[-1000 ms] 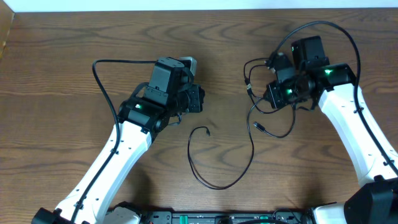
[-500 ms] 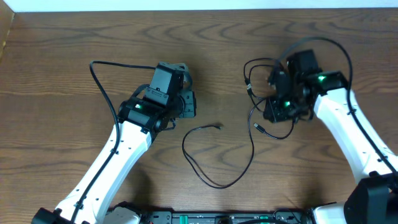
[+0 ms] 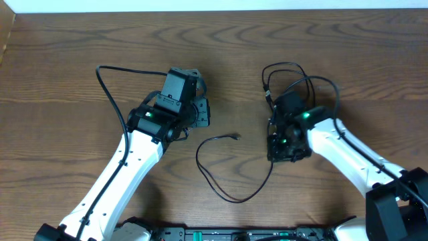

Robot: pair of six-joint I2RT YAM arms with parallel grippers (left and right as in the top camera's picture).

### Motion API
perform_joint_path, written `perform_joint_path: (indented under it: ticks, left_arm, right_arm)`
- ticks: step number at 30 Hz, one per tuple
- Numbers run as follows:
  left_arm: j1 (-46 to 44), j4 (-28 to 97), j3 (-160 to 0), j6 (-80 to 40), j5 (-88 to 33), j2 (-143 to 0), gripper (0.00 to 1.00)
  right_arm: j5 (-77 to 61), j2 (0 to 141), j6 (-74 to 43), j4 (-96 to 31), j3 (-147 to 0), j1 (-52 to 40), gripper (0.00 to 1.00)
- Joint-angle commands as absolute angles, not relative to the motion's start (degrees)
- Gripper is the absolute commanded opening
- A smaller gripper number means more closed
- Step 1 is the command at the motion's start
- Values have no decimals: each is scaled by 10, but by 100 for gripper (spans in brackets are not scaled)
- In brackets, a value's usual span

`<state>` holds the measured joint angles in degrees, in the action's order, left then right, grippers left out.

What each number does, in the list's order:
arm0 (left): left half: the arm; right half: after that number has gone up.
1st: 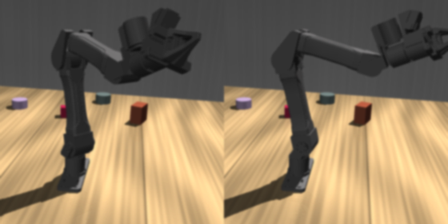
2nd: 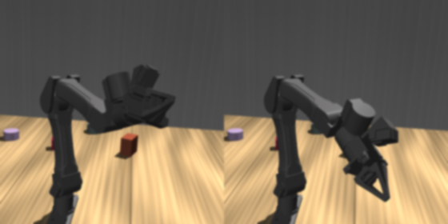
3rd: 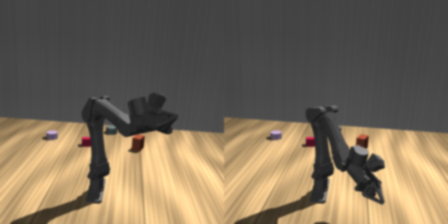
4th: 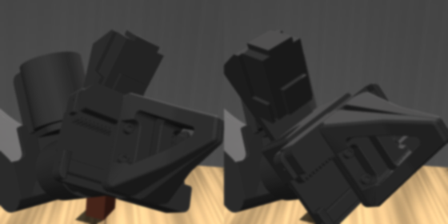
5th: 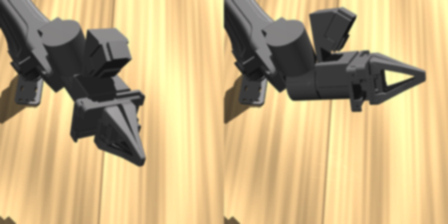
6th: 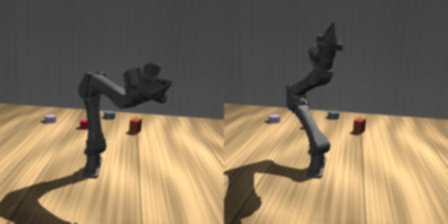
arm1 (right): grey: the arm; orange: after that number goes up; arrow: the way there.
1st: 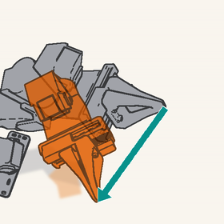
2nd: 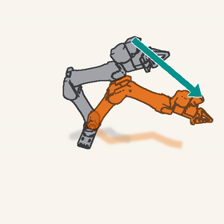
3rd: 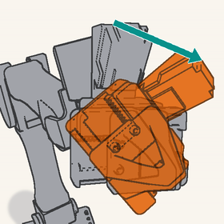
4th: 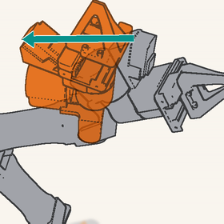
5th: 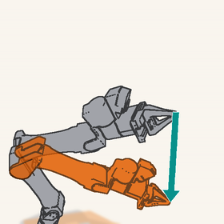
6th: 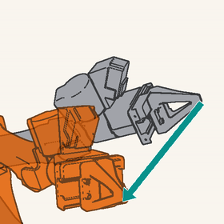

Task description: Untangle cables

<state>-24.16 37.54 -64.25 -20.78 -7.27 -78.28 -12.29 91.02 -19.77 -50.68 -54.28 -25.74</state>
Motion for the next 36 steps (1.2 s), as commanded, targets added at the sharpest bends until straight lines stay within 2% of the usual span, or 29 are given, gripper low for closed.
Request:
perform_joint_path:
  ticks: [1,5,13,25,29,36]
  left_arm:
    - [-242,377,-640,-202,-63,-777,31]
    - [-242,378,-640,-202,-63,-777,31]
    - [-242,389,-640,-202,-63,-777,31]
    - [-242,401,-640,-202,-63,-777,31]
    - [-242,410,-640,-202,-63,-777,31]
    - [-242,411,-640,-187,-59,-770,31]
  right_arm:
    - [-48,911,-301,-505,-533,-289,41]
    - [8,911,-383,-505,-526,-326,43]
    - [35,911,-462,-498,-505,-374,44]
    - [68,911,-537,-474,-498,-423,36]
    - [83,911,-556,-474,-497,-426,31]
    - [97,911,-581,-465,-484,-433,36]
